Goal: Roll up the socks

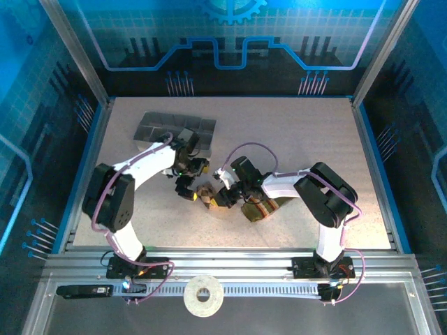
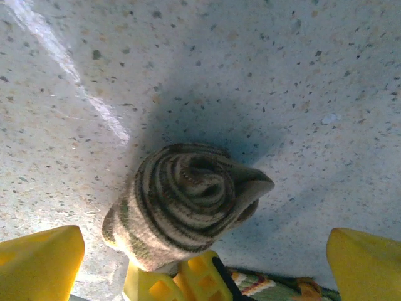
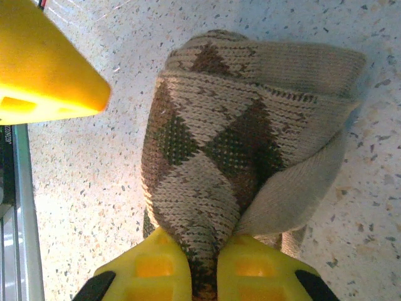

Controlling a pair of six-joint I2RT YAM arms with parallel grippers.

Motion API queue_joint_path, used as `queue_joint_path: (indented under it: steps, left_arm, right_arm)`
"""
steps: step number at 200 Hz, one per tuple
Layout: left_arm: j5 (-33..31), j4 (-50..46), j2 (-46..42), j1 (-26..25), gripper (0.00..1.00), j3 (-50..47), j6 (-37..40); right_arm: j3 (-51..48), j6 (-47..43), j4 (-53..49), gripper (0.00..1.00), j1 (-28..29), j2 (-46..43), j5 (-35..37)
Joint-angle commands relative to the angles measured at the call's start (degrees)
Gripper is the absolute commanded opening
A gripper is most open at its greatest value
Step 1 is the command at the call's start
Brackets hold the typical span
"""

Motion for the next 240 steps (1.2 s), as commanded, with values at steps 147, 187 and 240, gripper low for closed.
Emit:
queue_joint_path:
  steps: [147, 187, 240]
  left_arm:
    - [7.9, -1.5, 12.2, -4.9, 0.99, 0.7, 7.1]
    - [8.4, 0.4, 12.3, -5.8, 0.94, -1.9, 7.1]
    - [10.4, 3.2, 5.1, -6.4, 0.29, -8.0, 5.3]
  right_arm:
    - [0.1, -1.9, -10.2, 0.0, 1.0, 3.3, 5.1]
    - [-0.2, -2.2, -10.5, 0.0, 0.8, 3.3, 5.1]
    - [-0.2, -2.4, -10.1, 0.0, 0.2, 3.0, 5.6]
